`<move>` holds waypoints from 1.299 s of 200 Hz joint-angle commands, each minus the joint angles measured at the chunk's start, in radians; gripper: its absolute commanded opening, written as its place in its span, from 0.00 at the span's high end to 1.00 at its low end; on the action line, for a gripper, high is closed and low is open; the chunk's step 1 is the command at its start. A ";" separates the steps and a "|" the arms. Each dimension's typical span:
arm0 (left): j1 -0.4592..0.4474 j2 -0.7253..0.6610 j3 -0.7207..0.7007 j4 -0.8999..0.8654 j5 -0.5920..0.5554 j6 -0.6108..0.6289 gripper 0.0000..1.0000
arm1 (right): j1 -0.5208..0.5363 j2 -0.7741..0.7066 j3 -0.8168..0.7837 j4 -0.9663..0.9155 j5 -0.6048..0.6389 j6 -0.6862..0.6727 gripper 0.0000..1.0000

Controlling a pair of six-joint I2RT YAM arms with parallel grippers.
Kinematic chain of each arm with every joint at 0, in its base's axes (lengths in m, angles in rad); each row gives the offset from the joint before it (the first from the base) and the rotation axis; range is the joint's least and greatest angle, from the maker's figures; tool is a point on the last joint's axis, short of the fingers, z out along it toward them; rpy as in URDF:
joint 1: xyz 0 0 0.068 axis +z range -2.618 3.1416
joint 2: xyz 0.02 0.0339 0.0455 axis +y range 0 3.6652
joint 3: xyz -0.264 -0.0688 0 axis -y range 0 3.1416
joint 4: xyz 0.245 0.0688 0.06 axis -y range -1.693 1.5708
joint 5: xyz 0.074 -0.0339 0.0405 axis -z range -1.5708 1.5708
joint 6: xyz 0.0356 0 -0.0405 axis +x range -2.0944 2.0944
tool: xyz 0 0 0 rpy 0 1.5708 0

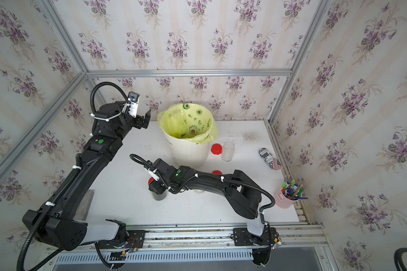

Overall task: Empty moldy tea leaves from jars
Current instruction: Pick up the jar from the center of the board.

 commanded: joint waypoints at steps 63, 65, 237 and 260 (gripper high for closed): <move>0.001 -0.019 -0.011 0.018 0.099 -0.004 0.01 | -0.001 -0.140 0.027 -0.128 0.150 -0.052 0.55; 0.001 -0.020 -0.012 0.017 0.103 -0.002 0.01 | -0.002 -0.144 0.030 -0.134 0.155 -0.052 0.55; 0.073 -0.047 0.037 -0.371 1.095 0.220 0.01 | -0.285 -0.476 0.255 -0.328 -0.101 -0.147 0.64; 0.072 -0.039 0.053 -0.422 1.175 0.238 0.01 | -0.324 -0.487 0.264 -0.320 -0.133 -0.150 0.65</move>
